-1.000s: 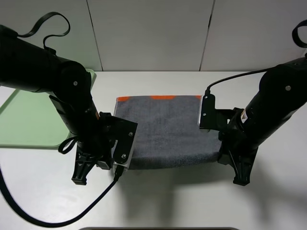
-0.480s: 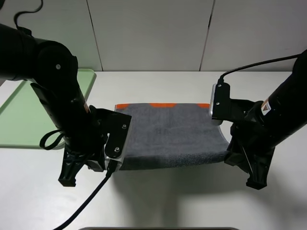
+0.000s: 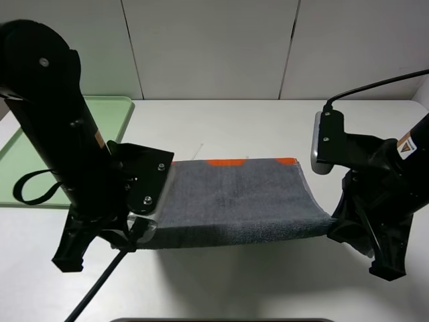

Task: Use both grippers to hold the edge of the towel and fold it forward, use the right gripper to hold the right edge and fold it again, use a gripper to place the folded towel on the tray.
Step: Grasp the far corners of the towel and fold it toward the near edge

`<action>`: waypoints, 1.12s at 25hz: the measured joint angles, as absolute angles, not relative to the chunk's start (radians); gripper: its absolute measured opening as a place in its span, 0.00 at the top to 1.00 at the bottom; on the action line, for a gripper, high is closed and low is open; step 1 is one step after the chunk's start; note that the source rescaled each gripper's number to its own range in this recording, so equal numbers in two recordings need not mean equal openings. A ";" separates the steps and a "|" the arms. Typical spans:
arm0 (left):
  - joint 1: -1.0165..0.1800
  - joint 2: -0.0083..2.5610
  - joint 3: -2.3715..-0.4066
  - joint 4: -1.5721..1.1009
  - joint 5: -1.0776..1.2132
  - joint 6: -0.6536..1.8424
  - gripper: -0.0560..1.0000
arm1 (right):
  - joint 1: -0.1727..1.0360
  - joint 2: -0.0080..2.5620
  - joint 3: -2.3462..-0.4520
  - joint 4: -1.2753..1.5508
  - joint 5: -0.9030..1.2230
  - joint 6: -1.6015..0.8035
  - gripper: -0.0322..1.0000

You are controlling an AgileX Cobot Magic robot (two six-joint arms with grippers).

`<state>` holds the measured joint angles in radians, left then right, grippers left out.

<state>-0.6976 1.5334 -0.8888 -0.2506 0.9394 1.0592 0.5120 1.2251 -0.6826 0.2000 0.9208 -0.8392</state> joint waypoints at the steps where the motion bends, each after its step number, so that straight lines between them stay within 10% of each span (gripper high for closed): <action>1: -0.698 1.523 -0.889 -0.254 0.947 1.059 0.95 | 0.512 1.215 -0.683 0.204 0.925 -0.835 0.97; 28: -0.698 1.458 -0.885 -0.262 0.887 1.059 0.95 | 0.512 1.117 -0.683 0.207 0.923 -0.786 0.97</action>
<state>-0.6976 1.4577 -0.8851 -0.2625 0.8866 1.0592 0.5120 1.1169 -0.6826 0.2073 0.9228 -0.7864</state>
